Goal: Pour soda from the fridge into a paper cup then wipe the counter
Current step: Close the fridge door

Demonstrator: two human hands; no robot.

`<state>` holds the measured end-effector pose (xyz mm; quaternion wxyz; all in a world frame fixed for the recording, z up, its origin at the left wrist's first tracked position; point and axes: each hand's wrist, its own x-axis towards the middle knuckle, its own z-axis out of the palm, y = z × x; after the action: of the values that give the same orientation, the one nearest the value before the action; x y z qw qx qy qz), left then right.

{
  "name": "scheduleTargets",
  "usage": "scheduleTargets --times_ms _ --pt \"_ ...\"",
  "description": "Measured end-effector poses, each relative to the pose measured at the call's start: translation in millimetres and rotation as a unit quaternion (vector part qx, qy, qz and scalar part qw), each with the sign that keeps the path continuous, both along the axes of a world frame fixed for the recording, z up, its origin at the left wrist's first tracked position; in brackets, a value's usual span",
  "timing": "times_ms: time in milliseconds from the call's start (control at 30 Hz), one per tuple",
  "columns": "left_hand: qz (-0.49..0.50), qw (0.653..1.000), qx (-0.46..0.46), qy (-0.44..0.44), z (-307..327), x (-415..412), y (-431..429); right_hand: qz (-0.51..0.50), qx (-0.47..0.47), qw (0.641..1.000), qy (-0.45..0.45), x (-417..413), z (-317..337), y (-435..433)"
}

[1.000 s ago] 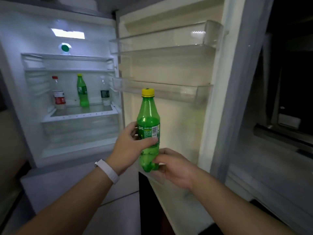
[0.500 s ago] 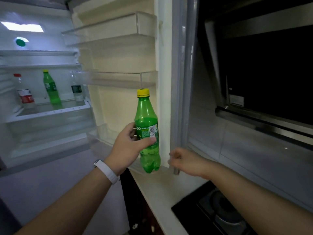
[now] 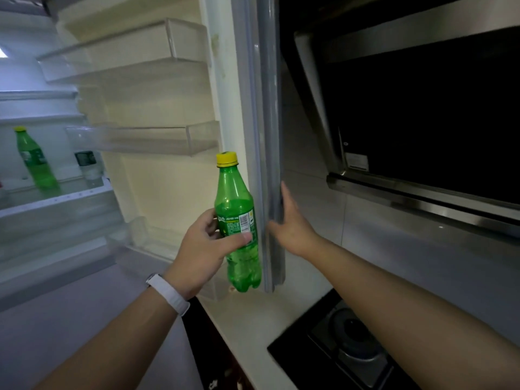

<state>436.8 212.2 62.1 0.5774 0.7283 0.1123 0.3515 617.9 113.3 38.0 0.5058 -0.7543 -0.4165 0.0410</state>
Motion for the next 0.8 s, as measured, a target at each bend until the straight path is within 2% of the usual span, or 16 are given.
scheduleTargets --times_ms 67,267,800 --pt "0.002 1.0 0.0 0.001 1 -1 0 0.003 -0.01 1.0 0.009 -6 -8 7" --pt "0.021 1.0 0.001 -0.001 -1 -18 2 -0.027 -0.088 0.992 -0.087 -20 -20 4" --pt "0.103 0.994 -0.045 0.012 -39 -120 22 -0.034 -0.066 0.964 -0.256 -112 -58 11"
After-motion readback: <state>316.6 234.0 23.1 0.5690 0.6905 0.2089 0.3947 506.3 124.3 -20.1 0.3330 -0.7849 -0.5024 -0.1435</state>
